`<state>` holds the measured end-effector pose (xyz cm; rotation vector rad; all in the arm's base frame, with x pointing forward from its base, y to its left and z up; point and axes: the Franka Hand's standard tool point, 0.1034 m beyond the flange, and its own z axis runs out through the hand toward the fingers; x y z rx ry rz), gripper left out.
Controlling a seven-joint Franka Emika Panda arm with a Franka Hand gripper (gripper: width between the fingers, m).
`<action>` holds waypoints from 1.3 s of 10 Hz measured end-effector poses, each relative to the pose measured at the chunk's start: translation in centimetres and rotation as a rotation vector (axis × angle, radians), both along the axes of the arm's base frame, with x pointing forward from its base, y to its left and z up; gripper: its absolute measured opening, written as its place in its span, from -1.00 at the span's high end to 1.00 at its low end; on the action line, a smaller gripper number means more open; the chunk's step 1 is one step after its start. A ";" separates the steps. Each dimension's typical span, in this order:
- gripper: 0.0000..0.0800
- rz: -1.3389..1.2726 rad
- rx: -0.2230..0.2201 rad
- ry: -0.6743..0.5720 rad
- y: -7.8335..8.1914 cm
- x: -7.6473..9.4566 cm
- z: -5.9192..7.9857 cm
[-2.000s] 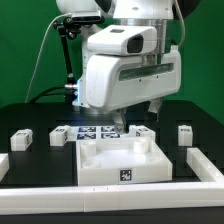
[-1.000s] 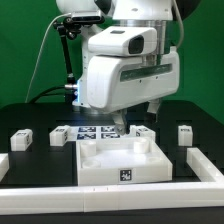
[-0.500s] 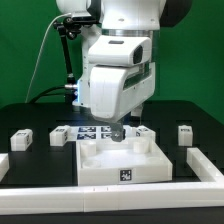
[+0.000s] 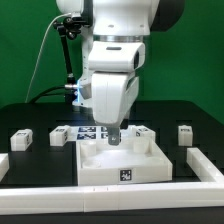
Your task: Assemble one leg
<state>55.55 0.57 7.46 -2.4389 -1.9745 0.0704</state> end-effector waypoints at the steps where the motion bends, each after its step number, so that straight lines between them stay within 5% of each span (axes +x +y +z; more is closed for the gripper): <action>1: -0.63 0.022 0.002 0.004 0.2 -0.2 -0.1; 5: -0.63 0.051 0.003 0.009 0.0 -0.5 -0.2; 10: -0.63 0.189 0.000 0.090 0.7 -4.6 -1.2; 13: -0.63 0.189 0.000 0.087 0.7 -4.5 -1.2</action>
Offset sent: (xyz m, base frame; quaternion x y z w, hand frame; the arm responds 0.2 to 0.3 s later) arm 0.0000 0.0000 0.0000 0.0000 0.0000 0.0000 1.0000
